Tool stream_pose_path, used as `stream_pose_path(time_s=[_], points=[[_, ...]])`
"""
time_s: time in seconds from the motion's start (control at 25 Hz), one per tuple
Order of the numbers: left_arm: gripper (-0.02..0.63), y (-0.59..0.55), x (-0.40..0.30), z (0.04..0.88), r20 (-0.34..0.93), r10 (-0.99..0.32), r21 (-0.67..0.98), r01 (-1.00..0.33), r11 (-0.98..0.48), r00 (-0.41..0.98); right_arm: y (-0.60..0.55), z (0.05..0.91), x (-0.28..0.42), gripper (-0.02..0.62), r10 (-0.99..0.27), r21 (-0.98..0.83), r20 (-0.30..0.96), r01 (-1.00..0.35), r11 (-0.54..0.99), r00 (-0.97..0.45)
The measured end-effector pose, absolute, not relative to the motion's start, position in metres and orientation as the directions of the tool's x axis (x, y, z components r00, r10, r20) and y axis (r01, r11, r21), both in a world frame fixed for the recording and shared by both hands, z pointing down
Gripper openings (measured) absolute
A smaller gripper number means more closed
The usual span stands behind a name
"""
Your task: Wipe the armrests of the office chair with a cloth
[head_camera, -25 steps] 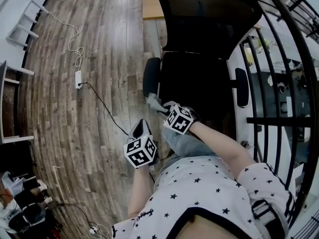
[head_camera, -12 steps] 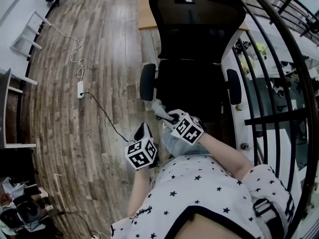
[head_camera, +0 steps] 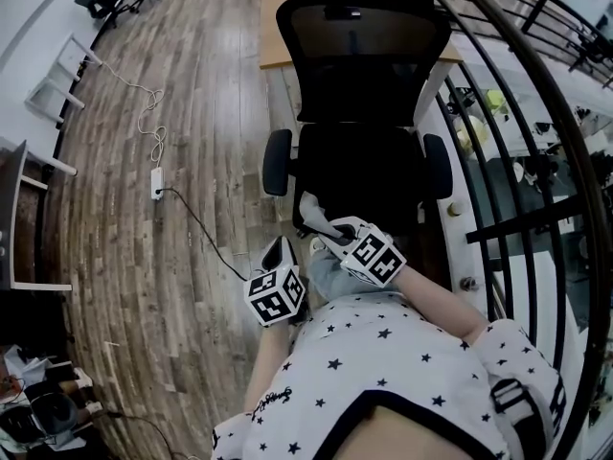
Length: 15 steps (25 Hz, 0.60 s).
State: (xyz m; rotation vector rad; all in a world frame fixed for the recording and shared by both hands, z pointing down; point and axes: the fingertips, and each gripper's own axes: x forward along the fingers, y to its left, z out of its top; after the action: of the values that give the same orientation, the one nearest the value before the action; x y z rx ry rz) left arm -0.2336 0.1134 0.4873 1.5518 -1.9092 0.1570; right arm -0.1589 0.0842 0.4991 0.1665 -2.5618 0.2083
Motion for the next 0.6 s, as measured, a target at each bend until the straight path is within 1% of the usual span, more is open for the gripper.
stream_pose_path(time_s=[0.2,0.6], points=[[0.003,0.118,-0.220,0.484,0.544,-0.837,0.299,-0.918,0.262,-0.062,0.088,0.496,-0.141,0.028,-0.100,-0.137,0.511,-0.195,0.971,-0.854],[0.003,0.121,-0.215,0.482,0.529,-0.846,0.319,-0.908,0.272,-0.068,0.085,0.493,-0.124,0.026,-0.133,-0.155,0.490,-0.236,0.959,-0.861]])
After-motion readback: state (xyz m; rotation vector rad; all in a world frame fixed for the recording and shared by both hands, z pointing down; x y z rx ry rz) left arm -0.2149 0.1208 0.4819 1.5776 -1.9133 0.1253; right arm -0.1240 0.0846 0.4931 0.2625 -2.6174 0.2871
